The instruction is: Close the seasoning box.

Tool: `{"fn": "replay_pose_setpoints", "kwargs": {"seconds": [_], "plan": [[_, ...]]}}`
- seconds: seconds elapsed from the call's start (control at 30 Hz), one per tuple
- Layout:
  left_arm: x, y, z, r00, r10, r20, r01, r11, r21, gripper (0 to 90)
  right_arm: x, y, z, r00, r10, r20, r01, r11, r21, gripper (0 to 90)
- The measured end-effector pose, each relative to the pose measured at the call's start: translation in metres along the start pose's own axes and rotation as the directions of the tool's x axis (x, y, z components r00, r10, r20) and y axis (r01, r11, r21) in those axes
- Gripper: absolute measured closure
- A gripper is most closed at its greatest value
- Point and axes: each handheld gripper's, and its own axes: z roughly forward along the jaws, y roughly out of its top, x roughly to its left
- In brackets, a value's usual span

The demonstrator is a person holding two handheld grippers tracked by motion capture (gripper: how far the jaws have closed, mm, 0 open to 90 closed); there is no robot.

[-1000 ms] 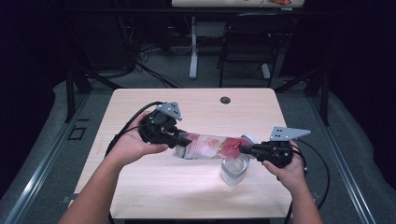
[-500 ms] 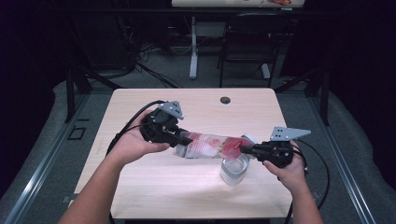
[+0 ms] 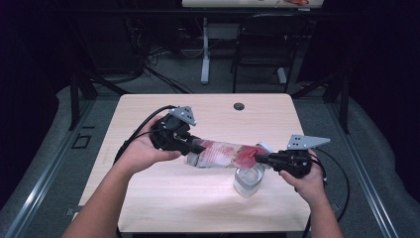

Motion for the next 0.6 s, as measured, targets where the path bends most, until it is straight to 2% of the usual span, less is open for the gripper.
{"fn": "replay_pose_setpoints", "kwargs": {"seconds": [0.6], "plan": [[0.0026,0.0040,0.0003,1.0000,0.000,0.001,0.000,1.0000,0.000,71.6,-0.0015,-0.0017,-0.0002,1.0000,0.009,0.004,-0.009,1.0000,-0.004,88.6]]}}
